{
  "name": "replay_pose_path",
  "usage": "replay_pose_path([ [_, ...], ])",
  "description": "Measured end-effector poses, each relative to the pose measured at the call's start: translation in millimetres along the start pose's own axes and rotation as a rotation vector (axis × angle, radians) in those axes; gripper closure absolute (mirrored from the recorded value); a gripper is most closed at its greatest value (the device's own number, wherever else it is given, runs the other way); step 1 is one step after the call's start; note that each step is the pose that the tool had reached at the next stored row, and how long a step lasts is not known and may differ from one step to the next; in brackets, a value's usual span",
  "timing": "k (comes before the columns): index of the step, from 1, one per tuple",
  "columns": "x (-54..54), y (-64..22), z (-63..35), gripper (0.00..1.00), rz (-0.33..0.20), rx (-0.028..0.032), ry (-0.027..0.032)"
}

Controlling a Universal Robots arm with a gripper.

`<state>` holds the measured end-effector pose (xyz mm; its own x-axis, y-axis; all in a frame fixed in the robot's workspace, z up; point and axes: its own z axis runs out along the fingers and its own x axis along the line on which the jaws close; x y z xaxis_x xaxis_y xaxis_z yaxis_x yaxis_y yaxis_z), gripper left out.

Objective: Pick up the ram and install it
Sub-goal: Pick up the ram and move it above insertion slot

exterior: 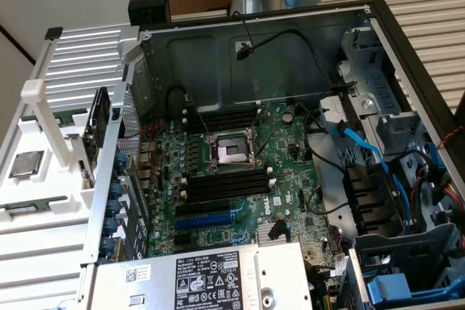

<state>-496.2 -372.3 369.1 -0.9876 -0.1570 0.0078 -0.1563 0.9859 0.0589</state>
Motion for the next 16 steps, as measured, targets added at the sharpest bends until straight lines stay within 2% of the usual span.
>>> replay_pose_path([
  [6, 0.0, 0.0, 0.0, 0.9, -0.109, 0.0008, 0.0064],
  [8, 0.0, 0.0, 0.0, 0.9, -0.2, 0.0015, 0.0118],
  [12, -0.1, -0.1, 0.1, 0.9, -0.291, 0.0022, 0.0171],
  [13, 0.0, 0.0, 0.1, 0.9, -0.346, 0.0027, 0.0204],
  [16, 0.0, -0.1, 0.1, 0.9, -0.402, 0.0031, 0.0237],
])
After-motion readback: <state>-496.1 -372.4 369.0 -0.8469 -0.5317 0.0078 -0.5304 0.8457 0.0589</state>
